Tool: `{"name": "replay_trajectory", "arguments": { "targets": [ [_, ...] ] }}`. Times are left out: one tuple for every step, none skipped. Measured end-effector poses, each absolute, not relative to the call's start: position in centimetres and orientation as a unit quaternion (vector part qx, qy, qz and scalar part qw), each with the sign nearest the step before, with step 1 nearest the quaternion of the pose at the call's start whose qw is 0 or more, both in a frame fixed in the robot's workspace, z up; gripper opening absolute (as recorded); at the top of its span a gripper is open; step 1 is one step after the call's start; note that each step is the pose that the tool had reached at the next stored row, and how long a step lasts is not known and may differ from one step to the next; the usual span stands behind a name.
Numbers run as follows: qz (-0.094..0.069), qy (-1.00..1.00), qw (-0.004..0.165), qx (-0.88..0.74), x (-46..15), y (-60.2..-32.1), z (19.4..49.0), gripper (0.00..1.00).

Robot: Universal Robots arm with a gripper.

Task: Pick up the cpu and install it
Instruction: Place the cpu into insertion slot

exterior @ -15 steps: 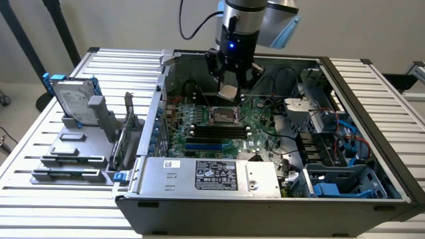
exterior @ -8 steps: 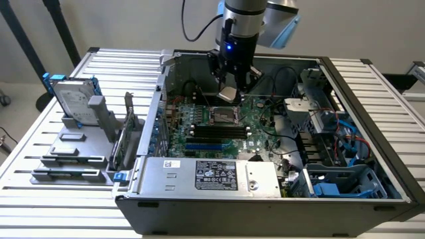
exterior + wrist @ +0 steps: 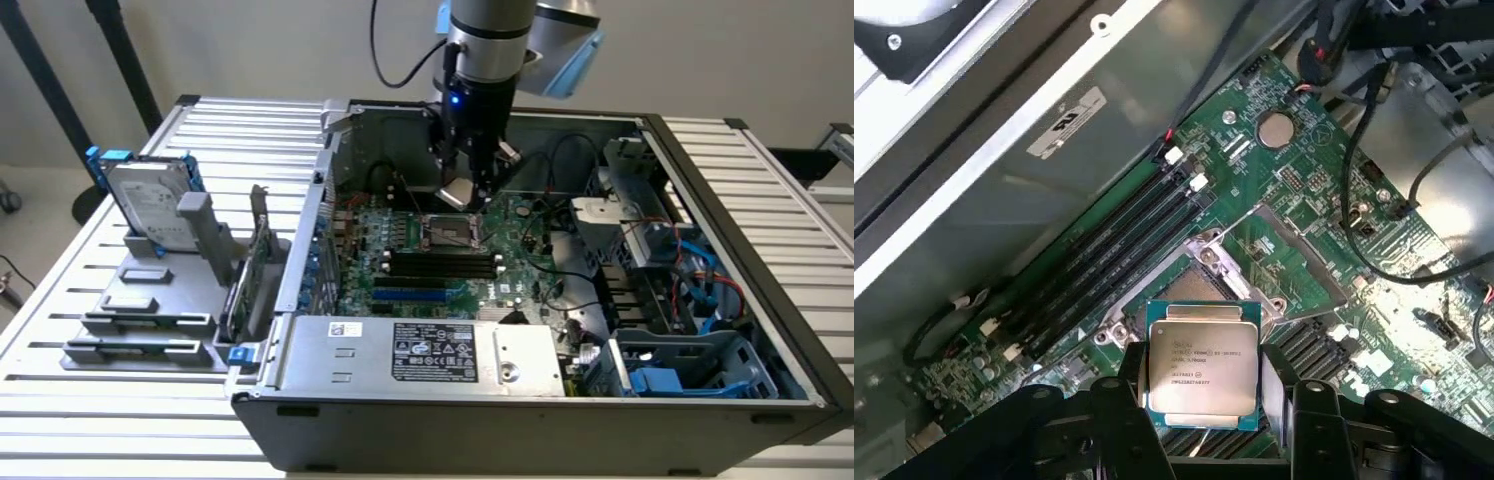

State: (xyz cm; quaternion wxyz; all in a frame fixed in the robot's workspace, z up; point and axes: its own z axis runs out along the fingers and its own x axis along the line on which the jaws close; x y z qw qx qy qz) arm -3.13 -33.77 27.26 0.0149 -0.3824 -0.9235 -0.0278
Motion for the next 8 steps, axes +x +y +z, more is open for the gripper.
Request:
{"name": "replay_trajectory", "arguments": {
  "targets": [
    [-0.028, -0.920, 0.015, -0.391, -3.13, -33.77, 27.16, 0.54],
    [-0.028, -0.916, 0.014, -0.399, -3.13, -33.77, 27.07, 0.54],
    [-0.028, -0.913, 0.014, -0.407, -3.13, -33.77, 26.96, 0.54],
    [-0.028, -0.909, 0.014, -0.415, -3.13, -33.77, 26.87, 0.54],
    [-0.028, -0.905, 0.014, -0.424, -3.13, -33.77, 26.76, 0.54],
    [-0.029, -0.901, 0.013, -0.432, -3.13, -33.77, 26.65, 0.54],
    [-0.029, -0.897, 0.013, -0.440, -3.13, -33.77, 26.55, 0.54],
    [-0.029, -0.893, 0.013, -0.448, -3.13, -33.77, 26.45, 0.54]
  ]
}}
